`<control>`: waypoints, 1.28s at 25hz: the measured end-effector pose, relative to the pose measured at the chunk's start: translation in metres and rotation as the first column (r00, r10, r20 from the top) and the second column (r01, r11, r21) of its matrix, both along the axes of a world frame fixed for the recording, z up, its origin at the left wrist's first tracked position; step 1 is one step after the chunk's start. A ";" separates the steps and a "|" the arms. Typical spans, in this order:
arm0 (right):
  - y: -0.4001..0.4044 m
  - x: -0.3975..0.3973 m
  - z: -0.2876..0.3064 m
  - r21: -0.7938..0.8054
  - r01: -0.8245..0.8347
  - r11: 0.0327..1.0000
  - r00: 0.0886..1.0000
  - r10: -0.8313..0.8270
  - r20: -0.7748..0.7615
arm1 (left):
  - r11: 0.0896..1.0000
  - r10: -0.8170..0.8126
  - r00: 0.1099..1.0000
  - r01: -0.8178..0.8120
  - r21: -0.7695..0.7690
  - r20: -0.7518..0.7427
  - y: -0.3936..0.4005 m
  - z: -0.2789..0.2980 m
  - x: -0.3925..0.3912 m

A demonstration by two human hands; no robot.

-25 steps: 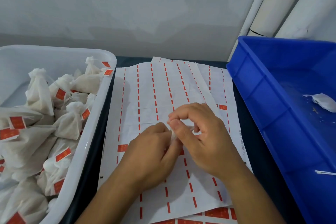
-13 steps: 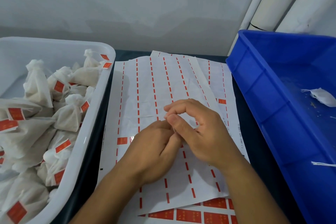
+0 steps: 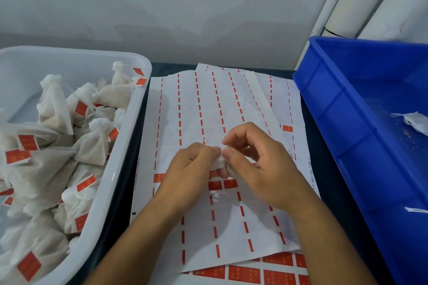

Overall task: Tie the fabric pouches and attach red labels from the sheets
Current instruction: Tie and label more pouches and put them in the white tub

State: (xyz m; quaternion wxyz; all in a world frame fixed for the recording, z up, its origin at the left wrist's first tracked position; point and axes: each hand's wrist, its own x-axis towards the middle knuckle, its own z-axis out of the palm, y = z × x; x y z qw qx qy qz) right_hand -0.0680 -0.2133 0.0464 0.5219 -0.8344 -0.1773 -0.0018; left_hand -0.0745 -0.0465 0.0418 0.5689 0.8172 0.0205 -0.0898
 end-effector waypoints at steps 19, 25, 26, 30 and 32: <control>0.005 -0.004 -0.007 -0.307 0.044 0.951 0.973 0.029 0.228 | 0.966 0.203 0.967 -0.224 -0.132 -0.155 0.006 0.003 0.003; 0.002 0.000 -0.005 -0.111 0.123 0.986 0.981 -0.104 0.163 | 0.994 0.066 0.983 -0.081 -0.079 -0.172 0.009 -0.001 0.002; 0.002 0.000 -0.004 -0.091 0.136 0.986 0.981 -0.121 0.152 | 0.993 0.040 0.980 -0.060 -0.099 -0.195 0.009 0.002 0.004; 0.004 -0.001 0.002 0.011 0.155 0.988 0.981 -0.155 0.115 | 0.967 -0.029 0.989 -0.008 -0.255 -0.142 0.011 0.005 0.006; 0.005 -0.002 0.007 0.106 0.159 0.982 0.985 -0.165 0.051 | 0.952 -0.052 0.995 0.022 -0.305 -0.090 0.010 0.005 0.003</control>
